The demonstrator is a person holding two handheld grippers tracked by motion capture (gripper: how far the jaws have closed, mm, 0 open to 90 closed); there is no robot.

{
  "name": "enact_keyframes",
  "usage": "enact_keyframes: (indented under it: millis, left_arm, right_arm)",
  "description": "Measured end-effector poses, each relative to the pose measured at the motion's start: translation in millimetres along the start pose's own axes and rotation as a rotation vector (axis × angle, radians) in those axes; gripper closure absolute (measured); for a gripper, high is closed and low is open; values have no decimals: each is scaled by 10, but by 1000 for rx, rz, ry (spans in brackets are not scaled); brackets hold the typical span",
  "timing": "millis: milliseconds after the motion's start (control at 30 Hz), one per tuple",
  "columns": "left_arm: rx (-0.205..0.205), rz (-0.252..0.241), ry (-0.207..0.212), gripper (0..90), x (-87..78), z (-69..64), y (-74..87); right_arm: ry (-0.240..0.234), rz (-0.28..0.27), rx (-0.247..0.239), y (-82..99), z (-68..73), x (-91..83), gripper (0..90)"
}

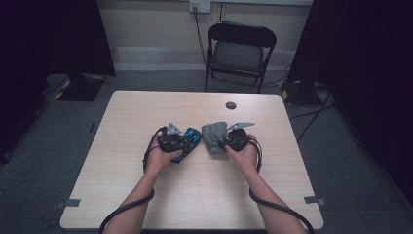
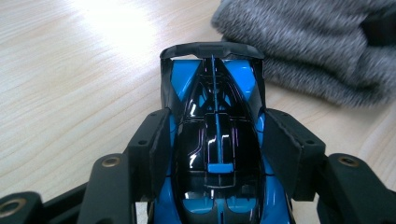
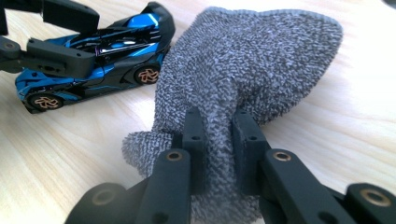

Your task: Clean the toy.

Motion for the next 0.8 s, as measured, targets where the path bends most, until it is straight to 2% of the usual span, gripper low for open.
enact_keyframes:
  millis: [33, 100, 233, 500, 567, 767, 800]
  left_arm:
    - [0, 0, 0, 426, 0, 0, 0]
    - [-1, 1, 1, 426, -1, 1, 0]
    - [-1, 2, 1, 426, -3, 0, 1]
    - [-5, -2, 0, 426, -2, -2, 1]
    - [2, -3, -4, 426, -5, 7, 1]
    - [-4, -1, -2, 426, -5, 3, 2]
    - [-4, -3, -3, 426, -6, 4, 2]
  right_arm:
    - [0, 0, 0, 0, 0, 0, 775]
    - [-22, 23, -23, 61, 114, 63, 776]
    - [-49, 32, -44, 94, 217, 83, 776]
    - [-104, 38, -60, 109, 368, 62, 776]
    - [-134, 34, -59, 126, 464, 52, 776]
    - [-169, 27, -67, 152, 595, 40, 776]
    - [-184, 25, -67, 162, 651, 40, 776]
Point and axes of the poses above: each handheld gripper's, and its own axes: x roughly forward along the jaws, y roughly out of its underside, z roughly to its left, the point moved 9 cm from there along x, roughly forward along the jaws, and after that the axes turned 12 degrees about -z, right-handed, at the moved point
